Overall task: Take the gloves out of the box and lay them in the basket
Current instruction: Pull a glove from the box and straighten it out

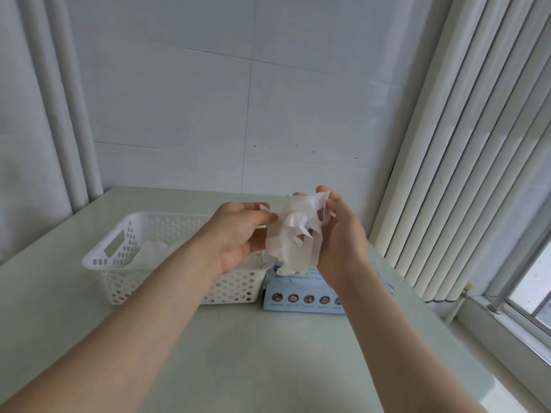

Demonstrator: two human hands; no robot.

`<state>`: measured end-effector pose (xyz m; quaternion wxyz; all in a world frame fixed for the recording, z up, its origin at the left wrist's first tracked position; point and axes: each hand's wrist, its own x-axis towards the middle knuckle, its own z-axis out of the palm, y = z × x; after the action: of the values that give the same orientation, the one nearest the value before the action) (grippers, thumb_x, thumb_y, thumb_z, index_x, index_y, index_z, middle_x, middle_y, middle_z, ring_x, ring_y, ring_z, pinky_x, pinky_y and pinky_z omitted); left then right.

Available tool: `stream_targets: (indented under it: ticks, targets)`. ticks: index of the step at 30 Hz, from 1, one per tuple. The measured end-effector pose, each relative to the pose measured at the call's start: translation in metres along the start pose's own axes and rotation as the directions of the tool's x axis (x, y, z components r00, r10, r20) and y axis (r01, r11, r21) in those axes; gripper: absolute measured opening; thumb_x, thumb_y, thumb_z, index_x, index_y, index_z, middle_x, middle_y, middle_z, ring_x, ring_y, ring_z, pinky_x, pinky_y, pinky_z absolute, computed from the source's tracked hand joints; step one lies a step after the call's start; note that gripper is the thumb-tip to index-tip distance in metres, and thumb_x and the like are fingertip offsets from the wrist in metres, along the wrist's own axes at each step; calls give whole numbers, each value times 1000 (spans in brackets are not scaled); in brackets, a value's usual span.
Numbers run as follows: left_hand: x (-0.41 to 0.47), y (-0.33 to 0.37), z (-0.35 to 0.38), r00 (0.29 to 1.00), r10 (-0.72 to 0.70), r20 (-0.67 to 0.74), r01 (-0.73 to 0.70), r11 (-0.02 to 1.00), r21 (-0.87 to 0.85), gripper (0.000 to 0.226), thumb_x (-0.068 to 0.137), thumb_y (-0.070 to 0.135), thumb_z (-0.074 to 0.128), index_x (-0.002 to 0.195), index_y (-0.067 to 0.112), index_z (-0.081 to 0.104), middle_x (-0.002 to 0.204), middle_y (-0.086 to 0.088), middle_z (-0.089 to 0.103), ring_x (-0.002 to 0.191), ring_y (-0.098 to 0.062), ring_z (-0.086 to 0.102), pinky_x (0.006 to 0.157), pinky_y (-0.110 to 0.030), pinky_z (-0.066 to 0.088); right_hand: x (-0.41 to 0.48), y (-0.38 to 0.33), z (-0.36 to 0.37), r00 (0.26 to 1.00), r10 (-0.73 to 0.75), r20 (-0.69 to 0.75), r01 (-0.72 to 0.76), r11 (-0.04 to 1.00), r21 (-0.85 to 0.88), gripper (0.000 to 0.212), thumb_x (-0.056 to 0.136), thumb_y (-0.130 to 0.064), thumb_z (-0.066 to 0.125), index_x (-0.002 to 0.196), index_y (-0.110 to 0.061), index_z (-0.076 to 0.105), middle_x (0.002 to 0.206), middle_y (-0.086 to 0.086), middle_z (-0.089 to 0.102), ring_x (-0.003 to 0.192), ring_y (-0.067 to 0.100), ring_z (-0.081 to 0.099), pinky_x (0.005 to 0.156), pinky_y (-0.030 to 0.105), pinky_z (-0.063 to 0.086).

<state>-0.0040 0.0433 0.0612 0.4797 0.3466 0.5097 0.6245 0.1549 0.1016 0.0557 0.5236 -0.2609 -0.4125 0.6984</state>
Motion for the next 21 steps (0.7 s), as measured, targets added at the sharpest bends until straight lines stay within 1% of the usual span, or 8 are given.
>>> stream_targets:
  ticks: [5, 8, 10, 12, 14, 16, 18, 21]
  targets:
    - [8, 14, -13, 984, 110, -140, -135, 974, -183, 15, 100, -3, 54, 98, 10, 61, 92, -12, 59, 78, -28, 60, 67, -37, 56, 12, 0, 25, 1000, -6, 8, 8, 980, -200, 28, 95, -44, 65, 116, -27, 74, 116, 2, 79, 103, 32, 76, 95, 54, 58]
    - [12, 21, -25, 963, 144, -226, -195, 955, -224, 21, 96, -2, 51, 81, 11, 53, 78, -7, 49, 74, -25, 52, 65, -36, 48, 22, 8, 40, 999, -31, -30, 18, 928, -373, 19, 92, -34, 73, 110, -28, 77, 112, 0, 77, 104, 28, 73, 94, 47, 58]
    - [14, 23, -33, 948, 173, -268, -233, 948, -214, 24, 95, -2, 52, 76, 13, 52, 70, -5, 48, 68, -23, 51, 62, -33, 46, 29, 15, 48, 999, -35, -33, 16, 882, -471, 18, 94, -19, 69, 110, -24, 76, 108, 2, 73, 92, 23, 67, 86, 41, 58]
    - [18, 23, -40, 936, 201, -288, -262, 945, -193, 24, 93, -2, 58, 76, 14, 55, 73, -6, 52, 67, -23, 54, 59, -30, 49, 33, 20, 57, 999, -47, -5, 37, 828, -559, 21, 96, -13, 64, 109, -23, 76, 104, 2, 73, 83, 21, 68, 75, 36, 59]
    - [20, 21, -46, 929, 225, -293, -285, 941, -182, 20, 90, 1, 70, 85, 15, 57, 86, -10, 58, 73, -25, 62, 65, -34, 54, 35, 22, 65, 995, -92, 32, 92, 777, -622, 14, 96, -19, 65, 105, -22, 77, 100, 1, 75, 86, 19, 73, 75, 37, 60]
    - [22, 18, -50, 918, 245, -312, -306, 938, -164, 30, 82, 9, 84, 95, 16, 57, 96, -12, 63, 81, -26, 68, 76, -41, 57, 37, 22, 72, 977, -195, 88, 199, 675, -710, 12, 92, -29, 70, 101, -24, 75, 103, 6, 75, 92, 13, 70, 83, 36, 59]
    - [23, 18, -52, 897, 258, -360, -323, 937, -132, 37, 78, 14, 89, 98, 18, 59, 101, -12, 67, 83, -27, 70, 82, -45, 59, 37, 27, 77, 915, -354, 194, 358, 493, -793, 22, 91, -38, 71, 108, -24, 68, 109, -5, 70, 101, 8, 66, 89, 35, 57]
    - [22, 21, -51, 871, 292, -395, -368, 921, -131, 38, 81, 5, 88, 102, 18, 58, 95, -8, 66, 73, -21, 69, 67, -31, 58, 30, 39, 78, 743, -490, 455, 599, 183, -780, 39, 91, -54, 69, 110, -23, 55, 105, -11, 63, 97, 10, 62, 87, 38, 54]
